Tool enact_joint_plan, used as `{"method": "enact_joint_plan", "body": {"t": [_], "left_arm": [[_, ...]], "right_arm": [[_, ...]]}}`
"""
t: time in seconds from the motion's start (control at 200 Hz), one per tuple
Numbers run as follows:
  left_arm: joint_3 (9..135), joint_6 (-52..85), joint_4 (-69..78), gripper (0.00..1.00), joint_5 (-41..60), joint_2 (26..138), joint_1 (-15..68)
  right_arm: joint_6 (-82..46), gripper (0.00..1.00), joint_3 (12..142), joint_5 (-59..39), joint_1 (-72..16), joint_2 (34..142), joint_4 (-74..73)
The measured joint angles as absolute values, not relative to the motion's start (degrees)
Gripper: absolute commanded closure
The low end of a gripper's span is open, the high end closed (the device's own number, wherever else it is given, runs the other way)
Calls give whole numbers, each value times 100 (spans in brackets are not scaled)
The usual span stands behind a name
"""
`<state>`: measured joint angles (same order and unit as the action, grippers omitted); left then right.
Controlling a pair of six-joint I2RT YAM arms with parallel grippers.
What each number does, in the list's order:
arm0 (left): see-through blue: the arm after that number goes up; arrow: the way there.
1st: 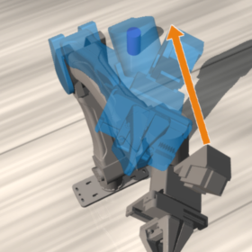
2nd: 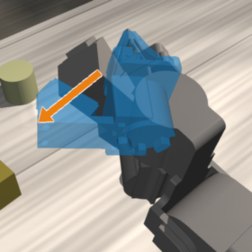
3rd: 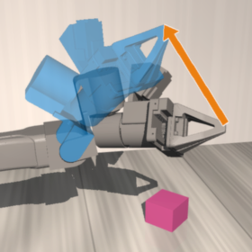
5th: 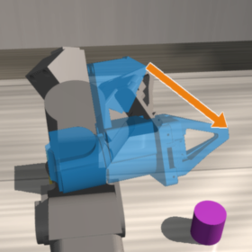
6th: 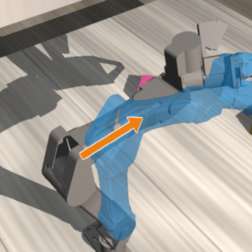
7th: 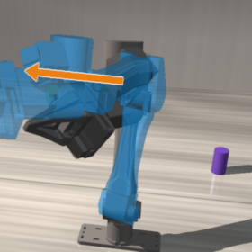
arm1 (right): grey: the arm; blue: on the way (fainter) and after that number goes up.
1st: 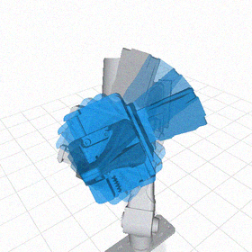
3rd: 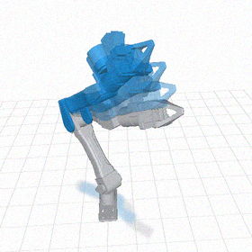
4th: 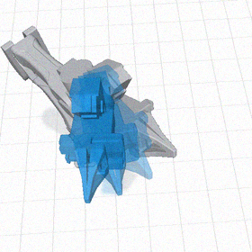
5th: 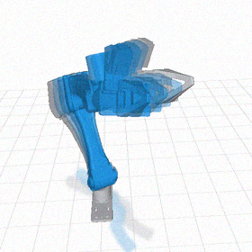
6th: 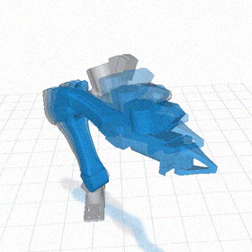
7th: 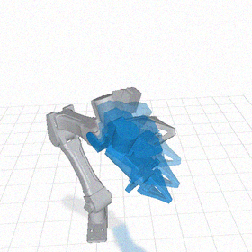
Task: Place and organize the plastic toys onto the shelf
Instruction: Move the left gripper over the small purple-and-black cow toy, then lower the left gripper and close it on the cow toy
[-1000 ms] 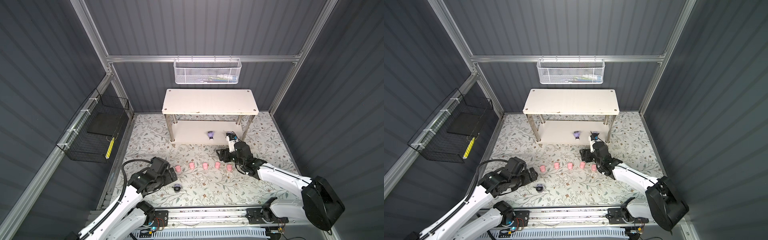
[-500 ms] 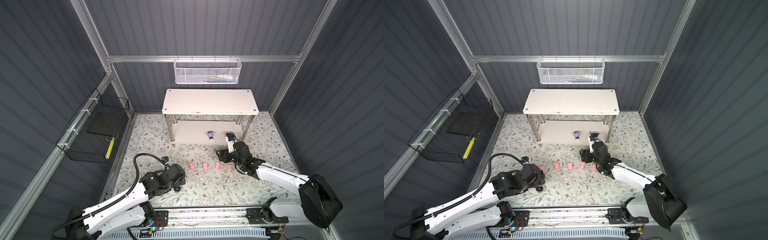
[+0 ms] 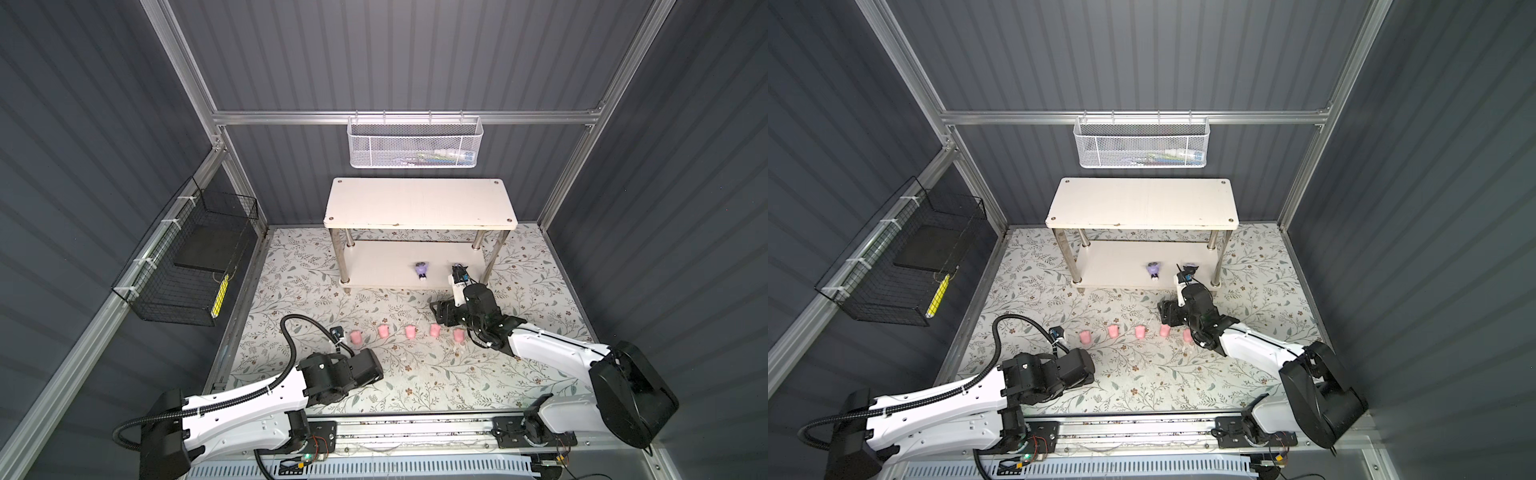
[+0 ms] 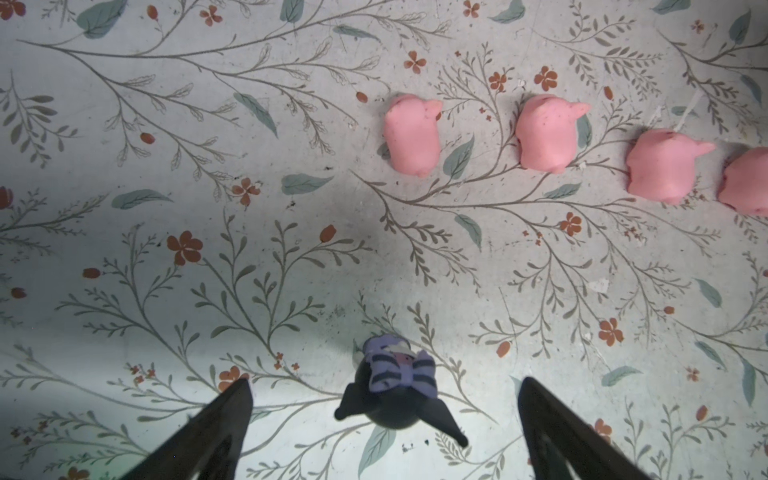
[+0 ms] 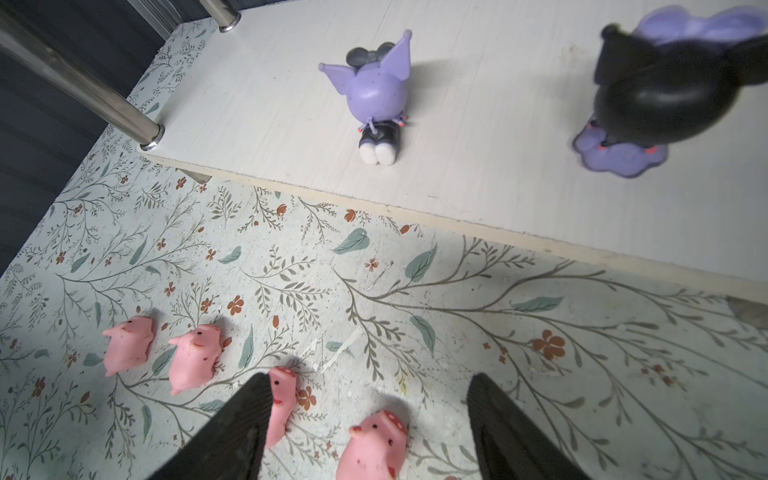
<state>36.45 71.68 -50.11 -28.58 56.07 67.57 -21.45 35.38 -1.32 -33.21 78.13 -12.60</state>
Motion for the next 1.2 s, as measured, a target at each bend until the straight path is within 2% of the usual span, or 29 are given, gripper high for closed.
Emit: {"method": "enact_joint_plan", "body": {"t": [0.35, 1.201], "left_arm": [[3592, 7098, -4600, 1, -2842, 6106, 6757], [3424, 7030, -4209, 24, -2832, 6554, 6759]], "right_arm": [[-2187, 24, 3540, -193, -3321, 7911, -1356], [-2231, 24, 3538, -268, -3321, 8117, -1415]]}}
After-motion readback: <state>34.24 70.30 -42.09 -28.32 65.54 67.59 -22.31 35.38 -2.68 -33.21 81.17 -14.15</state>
